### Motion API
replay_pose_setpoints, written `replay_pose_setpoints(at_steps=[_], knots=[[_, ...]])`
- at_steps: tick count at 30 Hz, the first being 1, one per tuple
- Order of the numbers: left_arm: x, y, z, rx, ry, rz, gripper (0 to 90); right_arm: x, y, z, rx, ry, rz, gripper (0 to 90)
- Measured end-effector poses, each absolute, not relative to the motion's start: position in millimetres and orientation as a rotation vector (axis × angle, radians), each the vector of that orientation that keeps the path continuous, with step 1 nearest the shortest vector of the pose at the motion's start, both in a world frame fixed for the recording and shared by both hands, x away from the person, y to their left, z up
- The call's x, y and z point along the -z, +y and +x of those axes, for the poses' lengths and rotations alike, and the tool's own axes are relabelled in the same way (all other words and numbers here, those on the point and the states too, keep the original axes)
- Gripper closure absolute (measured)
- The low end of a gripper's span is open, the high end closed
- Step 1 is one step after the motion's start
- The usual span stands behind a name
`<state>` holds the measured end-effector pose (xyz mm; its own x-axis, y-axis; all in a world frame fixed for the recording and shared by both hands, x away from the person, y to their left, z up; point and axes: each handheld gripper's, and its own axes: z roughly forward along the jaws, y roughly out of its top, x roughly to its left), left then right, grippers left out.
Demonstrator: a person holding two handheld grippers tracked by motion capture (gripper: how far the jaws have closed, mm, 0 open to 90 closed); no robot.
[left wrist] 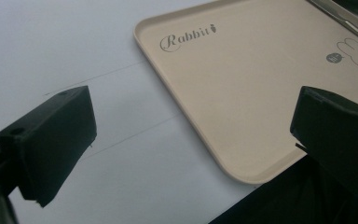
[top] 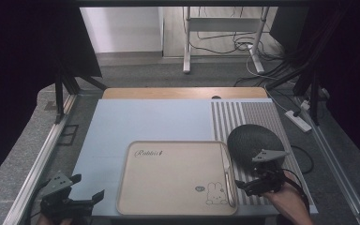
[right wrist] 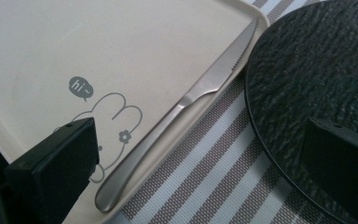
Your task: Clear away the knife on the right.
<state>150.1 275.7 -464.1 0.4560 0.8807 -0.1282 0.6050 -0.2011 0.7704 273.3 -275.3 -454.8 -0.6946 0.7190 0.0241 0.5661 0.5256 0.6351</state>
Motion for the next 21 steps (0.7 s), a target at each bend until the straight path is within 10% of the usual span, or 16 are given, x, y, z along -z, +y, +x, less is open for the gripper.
replay_pose_setpoints(at_steps=[21], knots=[[464, 276, 150, -0.44, 1.249, 1.911, 0.4, 448, -306, 256, -0.987, 2.421, 1.181, 0.0]])
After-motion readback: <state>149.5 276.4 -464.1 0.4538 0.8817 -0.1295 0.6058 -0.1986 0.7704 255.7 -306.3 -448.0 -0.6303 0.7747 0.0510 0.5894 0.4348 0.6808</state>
